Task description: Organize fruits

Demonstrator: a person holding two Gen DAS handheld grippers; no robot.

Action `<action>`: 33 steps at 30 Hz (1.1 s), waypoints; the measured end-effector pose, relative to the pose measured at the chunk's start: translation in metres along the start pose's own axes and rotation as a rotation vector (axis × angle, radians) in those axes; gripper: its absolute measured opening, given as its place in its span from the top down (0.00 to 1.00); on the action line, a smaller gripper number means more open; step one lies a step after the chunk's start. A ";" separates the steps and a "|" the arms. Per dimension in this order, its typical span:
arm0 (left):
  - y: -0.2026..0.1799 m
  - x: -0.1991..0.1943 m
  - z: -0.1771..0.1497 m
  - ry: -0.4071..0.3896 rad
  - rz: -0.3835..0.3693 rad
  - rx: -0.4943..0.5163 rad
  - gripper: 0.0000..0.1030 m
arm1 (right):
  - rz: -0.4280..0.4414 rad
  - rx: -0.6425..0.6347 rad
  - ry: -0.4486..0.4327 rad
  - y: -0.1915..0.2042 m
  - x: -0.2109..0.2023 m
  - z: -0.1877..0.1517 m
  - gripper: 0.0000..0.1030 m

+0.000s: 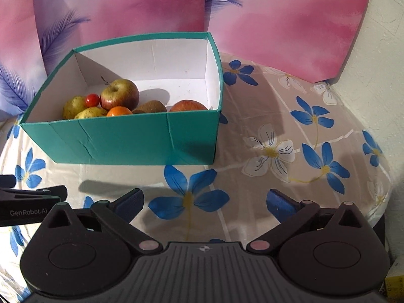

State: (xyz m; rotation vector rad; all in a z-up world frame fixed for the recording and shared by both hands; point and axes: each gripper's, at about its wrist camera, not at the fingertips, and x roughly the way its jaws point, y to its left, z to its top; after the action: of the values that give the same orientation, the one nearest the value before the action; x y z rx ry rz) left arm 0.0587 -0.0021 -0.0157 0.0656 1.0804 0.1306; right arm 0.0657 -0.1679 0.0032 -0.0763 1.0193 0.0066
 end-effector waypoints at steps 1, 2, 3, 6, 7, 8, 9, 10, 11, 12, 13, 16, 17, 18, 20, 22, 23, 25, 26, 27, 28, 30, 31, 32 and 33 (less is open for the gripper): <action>-0.002 -0.002 0.000 -0.002 -0.002 -0.001 0.03 | -0.014 -0.016 -0.002 0.001 -0.001 -0.001 0.00; -0.003 -0.004 0.000 -0.005 -0.004 -0.001 0.03 | -0.022 -0.026 -0.003 0.002 -0.002 -0.003 0.00; -0.004 -0.006 -0.001 -0.011 -0.004 -0.002 0.03 | -0.030 -0.031 0.000 0.002 -0.003 -0.004 0.00; -0.006 -0.010 -0.001 -0.022 -0.013 -0.006 0.03 | -0.022 -0.026 0.013 0.000 -0.004 -0.005 0.00; -0.006 -0.012 -0.001 -0.024 -0.020 -0.009 0.03 | -0.023 -0.027 0.019 0.000 -0.005 -0.005 0.00; -0.007 -0.013 0.000 -0.027 -0.024 -0.011 0.03 | -0.025 -0.030 0.019 0.000 -0.006 -0.005 0.00; -0.009 -0.014 0.000 -0.030 -0.025 -0.007 0.03 | -0.026 -0.034 0.017 0.000 -0.007 -0.006 0.00; -0.011 -0.015 0.000 -0.034 -0.022 -0.002 0.03 | -0.027 -0.041 0.017 0.001 -0.007 -0.006 0.00; -0.013 -0.015 0.001 -0.038 -0.016 0.004 0.03 | -0.029 -0.045 0.016 0.001 -0.007 -0.006 0.00; -0.015 -0.016 0.001 -0.042 -0.011 0.011 0.03 | -0.031 -0.047 0.015 0.001 -0.008 -0.006 0.00; -0.017 -0.017 0.001 -0.044 -0.011 0.017 0.03 | -0.032 -0.048 0.015 0.001 -0.008 -0.006 0.00; -0.020 -0.016 0.002 -0.042 -0.010 0.026 0.03 | -0.034 -0.047 0.021 0.000 -0.007 -0.005 0.00; -0.020 -0.016 0.003 -0.037 -0.013 0.026 0.03 | -0.035 -0.049 0.025 0.001 -0.006 -0.004 0.00; -0.021 -0.015 0.004 -0.034 -0.012 0.024 0.03 | -0.037 -0.050 0.025 0.001 -0.005 -0.003 0.00; -0.021 -0.015 0.006 -0.040 -0.007 0.025 0.03 | -0.043 -0.055 0.026 0.001 -0.004 -0.001 0.00; -0.022 -0.015 0.008 -0.046 0.007 0.028 0.03 | -0.047 -0.059 0.023 0.002 -0.003 0.001 0.00; -0.022 -0.015 0.010 -0.049 0.012 0.027 0.03 | -0.049 -0.061 0.021 0.004 -0.002 0.003 0.00; -0.021 -0.014 0.014 -0.048 0.011 0.023 0.03 | -0.049 -0.068 0.018 0.005 0.000 0.006 0.00; -0.021 -0.013 0.015 -0.048 0.013 0.021 0.03 | -0.051 -0.074 0.017 0.006 0.001 0.008 0.00; -0.021 -0.013 0.017 -0.051 0.017 0.022 0.03 | -0.055 -0.080 0.015 0.007 0.001 0.010 0.00; -0.021 -0.012 0.019 -0.053 0.021 0.023 0.03 | -0.059 -0.087 0.012 0.009 0.002 0.012 0.00; -0.021 -0.012 0.022 -0.056 0.024 0.019 0.03 | -0.064 -0.096 0.008 0.011 0.004 0.016 0.00; -0.020 -0.011 0.023 -0.057 0.025 0.017 0.03 | -0.065 -0.100 0.008 0.012 0.004 0.017 0.00; -0.020 -0.011 0.024 -0.057 0.027 0.017 0.03 | -0.065 -0.102 0.009 0.013 0.005 0.019 0.00; -0.020 -0.010 0.025 -0.057 0.029 0.016 0.03 | -0.065 -0.103 0.011 0.014 0.006 0.020 0.00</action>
State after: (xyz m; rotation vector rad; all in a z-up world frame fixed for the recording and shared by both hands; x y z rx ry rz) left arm 0.0778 -0.0232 0.0027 0.0991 1.0238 0.1450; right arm 0.0852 -0.1532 0.0075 -0.2040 1.0267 -0.0007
